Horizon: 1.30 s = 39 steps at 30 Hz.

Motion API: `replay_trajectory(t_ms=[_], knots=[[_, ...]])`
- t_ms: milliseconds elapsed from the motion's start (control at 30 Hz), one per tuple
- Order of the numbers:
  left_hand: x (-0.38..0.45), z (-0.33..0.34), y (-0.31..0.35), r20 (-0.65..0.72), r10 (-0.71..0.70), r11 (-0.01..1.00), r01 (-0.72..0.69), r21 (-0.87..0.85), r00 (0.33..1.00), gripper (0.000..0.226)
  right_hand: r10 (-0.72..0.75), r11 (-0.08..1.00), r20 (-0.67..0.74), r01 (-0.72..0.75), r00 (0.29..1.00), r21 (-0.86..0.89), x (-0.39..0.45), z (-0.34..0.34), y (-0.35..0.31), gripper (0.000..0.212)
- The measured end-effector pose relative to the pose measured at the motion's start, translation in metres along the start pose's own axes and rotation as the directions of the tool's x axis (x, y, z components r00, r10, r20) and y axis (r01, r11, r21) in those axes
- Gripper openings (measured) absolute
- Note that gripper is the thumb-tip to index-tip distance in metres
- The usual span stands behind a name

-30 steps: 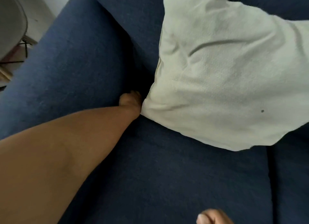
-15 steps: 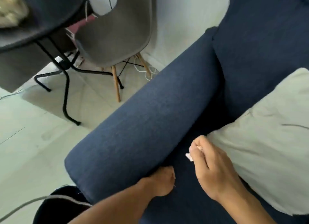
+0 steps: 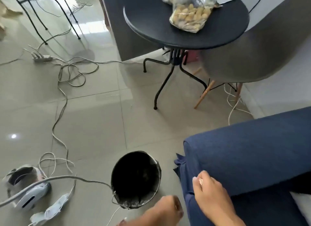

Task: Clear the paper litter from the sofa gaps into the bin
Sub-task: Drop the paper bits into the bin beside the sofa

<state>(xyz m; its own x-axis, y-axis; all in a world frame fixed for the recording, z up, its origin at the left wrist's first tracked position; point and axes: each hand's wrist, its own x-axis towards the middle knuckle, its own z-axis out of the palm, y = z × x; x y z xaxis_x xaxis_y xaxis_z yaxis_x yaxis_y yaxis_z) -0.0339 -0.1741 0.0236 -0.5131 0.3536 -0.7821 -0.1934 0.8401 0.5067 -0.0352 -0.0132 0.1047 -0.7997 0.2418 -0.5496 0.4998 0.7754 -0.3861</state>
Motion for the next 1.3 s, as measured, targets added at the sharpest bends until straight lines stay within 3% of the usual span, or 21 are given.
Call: replay_trajectory(t_ms=[200,433,667,900,1000,1167,1300], knots=[[-0.036,-0.045,-0.091,-0.202,-0.2,0.949,0.139,-0.282,0.959,0.018,-0.041,0.98,0.154,0.069,0.987,-0.184,-0.014,0.052,-0.064,0.027],[-0.068,-0.059,-0.162,-0.27,-0.365,0.842,0.193,-0.503,0.891,0.007,0.0,0.97,0.264,0.064,0.965,-0.233,-0.022,0.113,-0.114,0.029],[-0.084,-0.042,-0.197,-0.288,-0.402,0.811,0.192,-0.553,0.869,0.008,-0.005,0.984,0.282,0.054,0.959,-0.167,0.003,0.161,-0.14,0.014],[-0.072,-0.053,-0.196,-0.338,-0.386,0.819,0.15,-0.553,0.859,0.016,0.019,0.997,0.345,0.008,0.938,-0.078,0.037,0.2,-0.151,0.054],[-0.058,-0.064,-0.189,-0.37,-0.393,0.822,0.14,-0.553,0.842,0.023,0.009,0.998,0.381,0.018,0.924,-0.067,0.038,0.195,-0.148,0.058],[-0.037,-0.081,-0.171,-0.404,-0.378,0.863,0.16,-0.479,0.833,0.054,0.01,0.999,0.359,0.004,0.933,-0.037,0.037,0.178,-0.135,0.054],[-0.032,-0.087,-0.165,-0.437,-0.362,0.897,0.18,-0.404,0.823,0.047,-0.016,1.0,0.326,0.021,0.945,-0.011,0.034,0.166,-0.125,0.046]])
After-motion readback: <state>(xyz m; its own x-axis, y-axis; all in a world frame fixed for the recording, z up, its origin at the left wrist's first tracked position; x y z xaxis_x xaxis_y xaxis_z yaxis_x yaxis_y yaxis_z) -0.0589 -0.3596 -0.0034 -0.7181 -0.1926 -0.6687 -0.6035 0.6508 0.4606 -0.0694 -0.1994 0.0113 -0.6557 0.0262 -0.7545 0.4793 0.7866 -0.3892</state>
